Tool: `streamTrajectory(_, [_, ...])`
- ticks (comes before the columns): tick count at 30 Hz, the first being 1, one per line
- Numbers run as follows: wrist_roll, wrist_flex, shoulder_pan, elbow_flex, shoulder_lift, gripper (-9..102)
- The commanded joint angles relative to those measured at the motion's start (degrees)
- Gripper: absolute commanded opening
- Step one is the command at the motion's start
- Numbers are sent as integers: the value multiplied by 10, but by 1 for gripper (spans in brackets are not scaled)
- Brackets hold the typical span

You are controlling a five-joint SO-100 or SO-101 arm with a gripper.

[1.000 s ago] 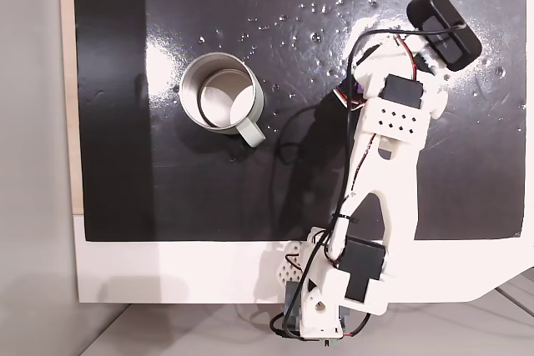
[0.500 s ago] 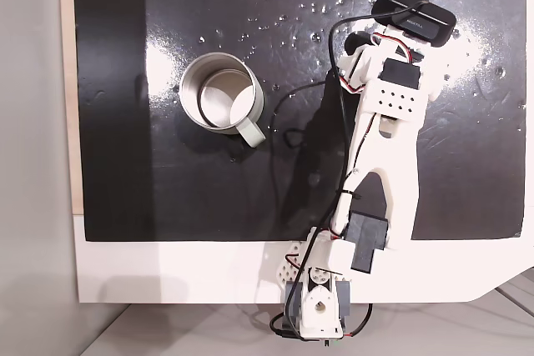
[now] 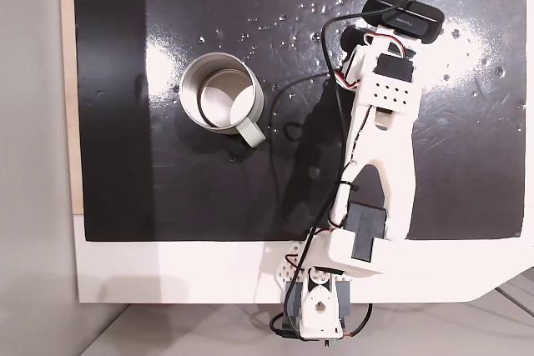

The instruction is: Grasp a pengrip and put it in the cup.

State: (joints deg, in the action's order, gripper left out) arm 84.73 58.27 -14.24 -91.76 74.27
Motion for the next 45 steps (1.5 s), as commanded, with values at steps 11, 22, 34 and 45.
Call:
streamTrajectory(11, [-17,3,7,-10,68,0])
streamTrajectory(22, [-119,218,88,184,119,0])
streamTrajectory(34, [-310,383,228,378,187,0])
streamTrajectory(45, [-449,422,353,439,161,0])
